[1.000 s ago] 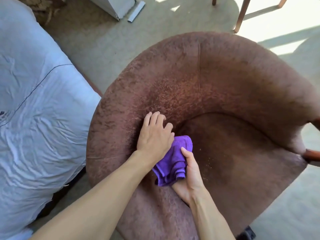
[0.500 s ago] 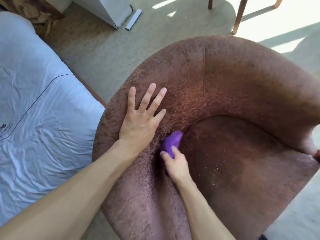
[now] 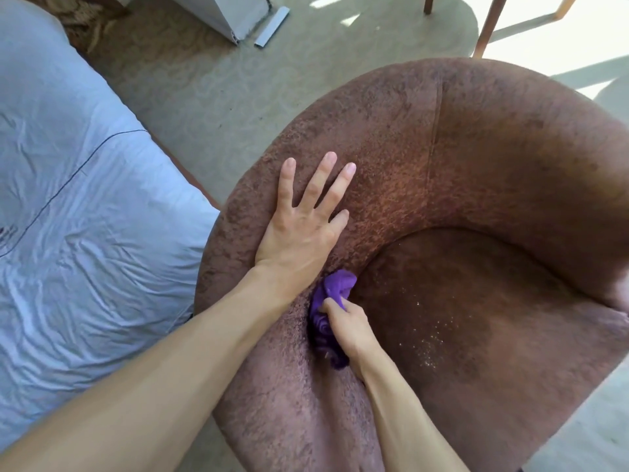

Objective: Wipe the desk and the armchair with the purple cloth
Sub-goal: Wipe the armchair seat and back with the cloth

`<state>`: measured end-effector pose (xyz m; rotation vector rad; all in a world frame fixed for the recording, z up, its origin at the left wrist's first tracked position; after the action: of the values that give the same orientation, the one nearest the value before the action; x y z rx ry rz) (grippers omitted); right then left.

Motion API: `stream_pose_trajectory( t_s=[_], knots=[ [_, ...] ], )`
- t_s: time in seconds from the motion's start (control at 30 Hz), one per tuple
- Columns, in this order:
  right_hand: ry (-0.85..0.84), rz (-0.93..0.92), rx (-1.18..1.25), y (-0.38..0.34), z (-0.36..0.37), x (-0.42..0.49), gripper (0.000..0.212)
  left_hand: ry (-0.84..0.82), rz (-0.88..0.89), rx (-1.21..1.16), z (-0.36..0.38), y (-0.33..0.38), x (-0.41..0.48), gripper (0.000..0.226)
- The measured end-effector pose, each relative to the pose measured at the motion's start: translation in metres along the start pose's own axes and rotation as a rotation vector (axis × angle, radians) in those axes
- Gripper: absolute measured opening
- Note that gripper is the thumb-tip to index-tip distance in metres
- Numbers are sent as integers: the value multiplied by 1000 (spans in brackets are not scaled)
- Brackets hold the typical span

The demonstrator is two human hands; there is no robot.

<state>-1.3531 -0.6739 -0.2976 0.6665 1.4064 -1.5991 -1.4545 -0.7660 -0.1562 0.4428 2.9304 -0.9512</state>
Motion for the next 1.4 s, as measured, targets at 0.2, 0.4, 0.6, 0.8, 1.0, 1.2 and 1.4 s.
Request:
stream_pose_trajectory(
  t_s=[0.2, 0.4, 0.6, 0.8, 1.0, 1.2, 1.4],
  knots=[
    [-68, 65, -23, 7, -5, -7, 21, 6, -5, -2, 2, 0, -2, 34],
    [55, -13, 169, -23, -4, 8, 23, 6, -10, -35, -3, -1, -2, 39],
    [126, -36, 310, -43, 1, 12, 16, 247, -137, -161, -17, -29, -5, 46],
    [264, -182, 405, -79, 7, 16, 24, 195, -216, -170, -5, -38, -4, 53],
    [215, -315, 419, -99, 8, 5, 20, 173, -220, -188, -1, -37, -4, 48],
    [126, -354, 340, -99, 27, -9, 19, 173, -233, -257, -6, -40, -5, 45],
    [312, -461, 274, -107, -1, -15, 31, 195, -261, -276, -8, -39, -6, 50]
  ],
)
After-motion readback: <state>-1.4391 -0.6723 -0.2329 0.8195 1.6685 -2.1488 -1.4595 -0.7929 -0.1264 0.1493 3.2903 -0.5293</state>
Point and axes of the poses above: each hand's wrist, its own x-axis towards the middle knuckle, its own z-axis out of the palm, y = z × x, the point moved 5 cm from there along x, towards the middle knuckle, and after that the axes turned 4 degrees about x, right-handed, at the moved point
